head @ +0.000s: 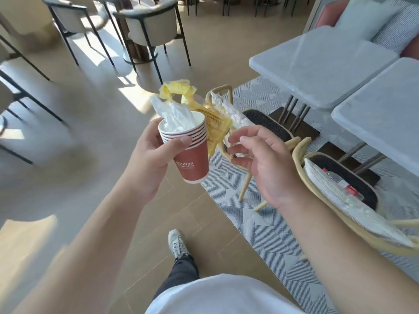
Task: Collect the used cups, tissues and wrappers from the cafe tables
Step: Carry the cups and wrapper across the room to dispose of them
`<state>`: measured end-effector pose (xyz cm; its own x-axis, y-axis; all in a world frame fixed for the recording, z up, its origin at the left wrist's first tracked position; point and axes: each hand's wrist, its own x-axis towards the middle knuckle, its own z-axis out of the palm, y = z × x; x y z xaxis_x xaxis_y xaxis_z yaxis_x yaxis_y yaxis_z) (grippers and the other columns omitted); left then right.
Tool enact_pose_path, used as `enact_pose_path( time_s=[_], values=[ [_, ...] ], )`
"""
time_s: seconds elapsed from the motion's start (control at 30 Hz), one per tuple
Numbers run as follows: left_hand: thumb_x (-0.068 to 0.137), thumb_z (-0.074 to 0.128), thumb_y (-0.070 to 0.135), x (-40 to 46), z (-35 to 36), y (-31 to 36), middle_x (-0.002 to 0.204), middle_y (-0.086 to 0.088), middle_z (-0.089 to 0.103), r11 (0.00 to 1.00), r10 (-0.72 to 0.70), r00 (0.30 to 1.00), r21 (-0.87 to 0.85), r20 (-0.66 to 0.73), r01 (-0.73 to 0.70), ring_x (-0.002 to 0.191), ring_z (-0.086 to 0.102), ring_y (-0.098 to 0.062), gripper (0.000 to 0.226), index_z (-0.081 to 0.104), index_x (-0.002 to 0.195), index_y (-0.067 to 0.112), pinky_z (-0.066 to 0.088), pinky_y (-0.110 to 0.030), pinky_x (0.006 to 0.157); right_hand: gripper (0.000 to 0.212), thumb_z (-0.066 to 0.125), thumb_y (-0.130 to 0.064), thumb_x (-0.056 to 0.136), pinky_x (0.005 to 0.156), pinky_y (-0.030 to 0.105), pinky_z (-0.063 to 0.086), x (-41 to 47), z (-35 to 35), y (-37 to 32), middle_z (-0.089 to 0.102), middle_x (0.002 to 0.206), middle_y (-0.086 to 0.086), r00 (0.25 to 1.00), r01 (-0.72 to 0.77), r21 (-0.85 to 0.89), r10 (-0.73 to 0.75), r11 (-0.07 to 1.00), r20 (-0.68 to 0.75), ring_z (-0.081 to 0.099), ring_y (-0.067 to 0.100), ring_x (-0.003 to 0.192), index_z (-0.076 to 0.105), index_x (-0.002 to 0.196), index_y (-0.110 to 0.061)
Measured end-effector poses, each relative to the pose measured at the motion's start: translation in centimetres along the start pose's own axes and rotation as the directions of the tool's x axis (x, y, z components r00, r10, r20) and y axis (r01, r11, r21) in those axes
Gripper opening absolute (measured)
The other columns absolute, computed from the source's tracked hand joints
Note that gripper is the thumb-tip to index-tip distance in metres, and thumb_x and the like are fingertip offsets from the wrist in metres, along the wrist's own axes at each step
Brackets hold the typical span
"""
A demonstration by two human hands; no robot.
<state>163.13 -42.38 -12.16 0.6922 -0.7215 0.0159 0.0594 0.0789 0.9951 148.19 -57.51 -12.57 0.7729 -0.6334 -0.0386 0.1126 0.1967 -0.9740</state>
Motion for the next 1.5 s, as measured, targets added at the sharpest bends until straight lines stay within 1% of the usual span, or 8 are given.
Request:
enact_pose_path(
  time_s=[0.17,0.37,0.57,0.73,0.87,1.17,1.37,1.5],
  values=[
    [0.069,0.075,0.032,7.0,-6.2,0.9,0.109,-0.001,0.074,1.000,0.018,1.000,-0.018,0.020,-0.018,0.103,0.069,-0.019,0.072,0.056,0.133,0.006,0.054,-0.029,0.085,0.016,0.057,-0.021,0.083,0.079,0.040,0.052,7.6,5.8,0.4,0.070,0.096,0.007,1.000,-0.003,-0.021,0.002,1.000,-0.031,0.065,0.026,0.090,0.067,0.094,-0.014],
    [0.070,0.075,0.032,14.2,-14.2,2.4,0.110,-0.001,0.074,0.999,0.036,0.999,-0.036,0.023,-0.035,0.103,0.070,-0.018,0.066,0.058,0.131,0.010,0.054,-0.027,0.083,0.013,0.057,-0.023,0.083,0.070,0.029,0.051,15.9,13.6,0.3,0.070,0.091,0.001,0.999,0.039,-0.055,-0.040,0.998,-0.005,0.066,0.016,0.084,0.069,0.086,-0.022],
    [0.069,0.076,0.035,19.1,-20.3,3.3,0.111,-0.002,0.073,0.999,0.046,0.999,-0.028,-0.007,-0.046,0.105,0.069,-0.021,0.072,0.056,0.132,0.007,0.052,-0.034,0.087,0.014,0.056,-0.023,0.083,0.073,0.031,0.052,21.0,18.7,1.1,0.072,0.091,0.001,0.999,0.038,-0.080,-0.038,0.996,-0.006,0.066,0.016,0.084,0.068,0.088,-0.020],
    [0.067,0.076,0.036,22.9,-23.8,3.7,0.112,-0.003,0.073,0.998,0.058,0.998,-0.020,-0.014,-0.058,0.104,0.069,-0.020,0.077,0.055,0.135,0.006,0.053,-0.031,0.086,0.014,0.057,-0.023,0.081,0.074,0.033,0.052,25.4,22.1,1.2,0.072,0.090,0.000,0.999,0.041,-0.096,-0.040,0.995,0.014,0.067,0.015,0.083,0.068,0.088,-0.019],
    [0.063,0.077,0.038,26.9,-25.4,4.5,0.114,-0.004,0.072,0.997,0.071,0.997,-0.021,-0.016,-0.071,0.104,0.070,-0.018,0.085,0.053,0.138,0.004,0.053,-0.029,0.084,0.014,0.055,-0.022,0.083,0.072,0.030,0.051,29.3,23.0,1.0,0.072,0.089,-0.002,0.999,0.053,-0.091,-0.052,0.994,0.015,0.067,0.015,0.084,0.067,0.089,-0.017],
    [0.068,0.076,0.033,39.4,-28.5,4.7,0.100,0.007,0.077,0.997,0.072,0.997,0.022,-0.014,-0.072,0.096,0.072,-0.012,0.058,0.062,0.121,0.014,0.055,-0.023,0.077,0.013,0.056,-0.022,0.083,0.068,0.027,0.052,42.4,24.6,1.8,0.071,0.085,-0.002,0.998,0.055,-0.028,-0.055,0.998,0.010,0.066,0.014,0.081,0.068,0.088,-0.020],
    [0.065,0.077,0.036,51.5,-29.7,5.4,0.109,-0.003,0.075,0.997,0.054,0.999,0.048,0.003,-0.054,0.102,0.071,-0.020,0.076,0.057,0.132,0.006,0.055,-0.028,0.082,0.013,0.056,-0.023,0.082,0.069,0.028,0.051,53.9,24.6,1.4,0.070,0.089,0.003,0.998,0.036,0.021,-0.035,0.999,-0.046,0.066,0.014,0.082,0.068,0.087,-0.020],
    [0.061,0.078,0.037,58.9,-28.7,5.7,0.108,0.001,0.076,0.998,0.049,0.998,0.045,0.026,-0.050,0.102,0.071,-0.017,0.078,0.058,0.131,0.011,0.055,-0.026,0.082,0.014,0.055,-0.023,0.083,0.070,0.028,0.051,60.6,23.8,0.2,0.072,0.085,-0.001,0.998,0.045,0.035,-0.043,0.998,-0.055,0.064,0.012,0.081,0.067,0.088,-0.020]
  ],
)
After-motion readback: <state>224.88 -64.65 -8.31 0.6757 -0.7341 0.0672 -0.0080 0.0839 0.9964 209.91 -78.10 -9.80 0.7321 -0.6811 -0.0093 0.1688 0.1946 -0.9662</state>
